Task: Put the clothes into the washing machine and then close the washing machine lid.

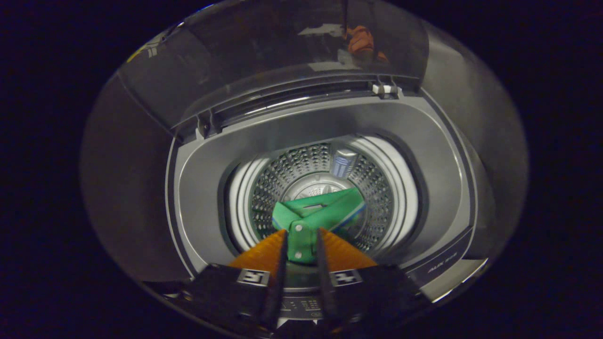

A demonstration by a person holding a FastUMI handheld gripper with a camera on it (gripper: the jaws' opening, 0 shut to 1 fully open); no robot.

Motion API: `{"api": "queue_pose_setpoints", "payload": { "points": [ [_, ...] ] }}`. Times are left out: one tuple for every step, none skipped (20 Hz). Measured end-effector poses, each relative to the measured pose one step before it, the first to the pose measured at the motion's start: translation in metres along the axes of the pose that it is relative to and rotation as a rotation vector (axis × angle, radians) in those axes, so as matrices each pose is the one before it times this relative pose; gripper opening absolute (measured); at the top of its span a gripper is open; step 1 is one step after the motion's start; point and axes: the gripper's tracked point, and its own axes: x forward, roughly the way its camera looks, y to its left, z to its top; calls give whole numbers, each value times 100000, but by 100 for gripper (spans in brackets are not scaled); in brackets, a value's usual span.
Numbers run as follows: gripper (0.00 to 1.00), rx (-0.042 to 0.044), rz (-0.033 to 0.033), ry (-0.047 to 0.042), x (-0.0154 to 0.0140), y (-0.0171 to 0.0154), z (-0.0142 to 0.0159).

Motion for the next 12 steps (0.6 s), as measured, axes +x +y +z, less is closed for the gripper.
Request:
{"api": "queue_pose_setpoints", "payload": {
  "points": [
    [41, -735, -877, -1385, -199, -75, 299],
    [53, -589, -962, -848, -192, -25, 80],
    [65, 269, -564, -766, 15, -56, -11],
    [76, 196, -454, -549, -244, -4, -2],
    [76, -113, 51, -457, -216, 12, -36],
    [76, 126, -351, -529, -167, -73, -92],
    [76, -79, -332, -426, -223, -44, -70],
    [76, -280, -343, -993, -160, -153, 54],
    [76, -704, -303, -451, -273, 56, -29],
    [76, -696, -149, -770, -402, -85, -53],
    [76, -302, -96, -1268, -378, 78, 209],
    [76, -536, -121, -1041, -347, -39, 65]
  ]
}}
